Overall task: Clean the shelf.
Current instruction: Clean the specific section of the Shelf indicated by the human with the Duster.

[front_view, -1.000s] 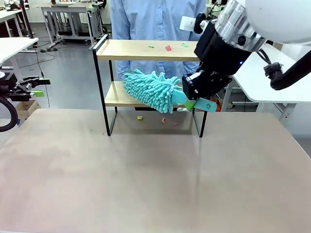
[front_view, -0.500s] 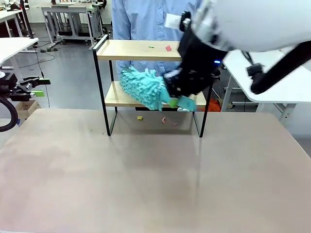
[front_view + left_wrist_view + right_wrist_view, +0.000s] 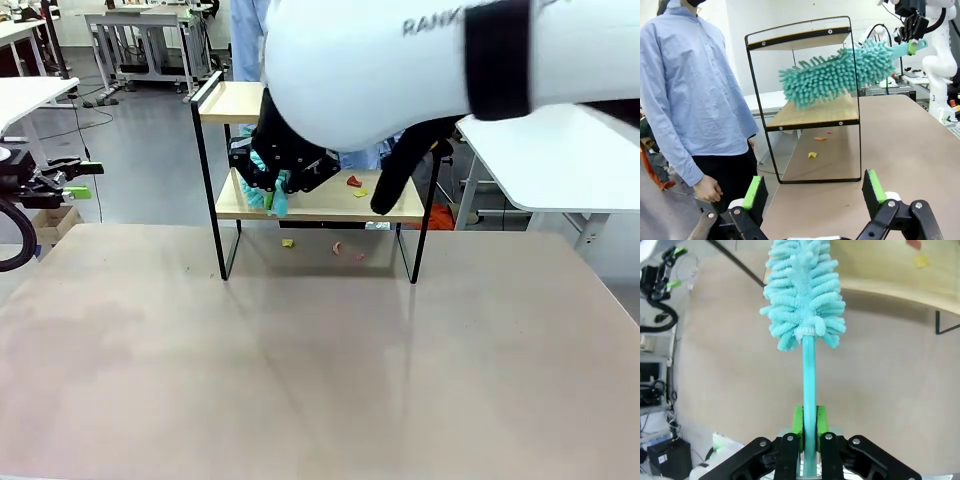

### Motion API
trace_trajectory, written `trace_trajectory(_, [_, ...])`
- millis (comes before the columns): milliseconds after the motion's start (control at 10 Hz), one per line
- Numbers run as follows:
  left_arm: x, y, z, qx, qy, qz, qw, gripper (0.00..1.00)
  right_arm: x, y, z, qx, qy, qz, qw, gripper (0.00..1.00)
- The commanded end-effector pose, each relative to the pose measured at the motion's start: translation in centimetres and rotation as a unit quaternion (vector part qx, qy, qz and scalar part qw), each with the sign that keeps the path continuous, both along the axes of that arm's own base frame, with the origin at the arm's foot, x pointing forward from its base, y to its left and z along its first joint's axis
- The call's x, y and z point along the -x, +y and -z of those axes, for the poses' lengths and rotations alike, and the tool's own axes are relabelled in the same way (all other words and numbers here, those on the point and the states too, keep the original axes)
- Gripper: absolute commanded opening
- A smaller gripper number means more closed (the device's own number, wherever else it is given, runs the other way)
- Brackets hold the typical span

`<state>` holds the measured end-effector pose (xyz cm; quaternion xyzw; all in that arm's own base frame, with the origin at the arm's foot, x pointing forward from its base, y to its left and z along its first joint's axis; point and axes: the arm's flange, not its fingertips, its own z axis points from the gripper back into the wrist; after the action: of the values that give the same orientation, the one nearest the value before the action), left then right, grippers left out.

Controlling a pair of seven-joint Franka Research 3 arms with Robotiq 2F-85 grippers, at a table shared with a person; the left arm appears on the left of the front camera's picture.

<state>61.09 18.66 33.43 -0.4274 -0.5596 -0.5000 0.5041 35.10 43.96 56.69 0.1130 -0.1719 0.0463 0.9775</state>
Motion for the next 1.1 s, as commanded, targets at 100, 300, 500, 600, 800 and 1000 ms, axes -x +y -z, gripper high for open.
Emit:
trace_trajectory(100, [0.1, -0.1, -0.4, -0.001, -0.002, 0.001, 1.0, 1.0, -2.8, 5.5, 0.8, 0.029, -0.048, 0.036, 0.998, 0.13])
trace_trajectory(300, [0.1, -0.1, -0.4, -0.001, -0.002, 0.001, 1.0, 1.0, -4.1, 6.5, 1.8, 0.038, -0.069, 0.044, 0.996, 0.13])
trace_trajectory(500, [0.1, -0.1, -0.4, -0.001, -0.002, 0.001, 1.0, 1.0, -5.1, 7.2, 3.2, 0.028, -0.066, 0.045, 0.996, 0.13])
trace_trajectory(600, [0.1, -0.1, -0.4, -0.001, -0.002, 0.001, 1.0, 1.0, -5.5, 7.3, 3.6, 0.017, -0.056, 0.044, 0.997, 0.13])
trace_trajectory(800, [0.1, -0.1, -0.4, -0.001, -0.002, 0.001, 1.0, 1.0, -6.1, 6.9, 4.8, -0.004, -0.03, 0.041, 0.999, 0.13])
trace_trajectory(1000, [0.1, -0.1, -0.4, -0.001, -0.002, 0.001, 1.0, 1.0, -6.4, 6.7, 5.1, -0.008, -0.009, 0.05, 0.999, 0.13])
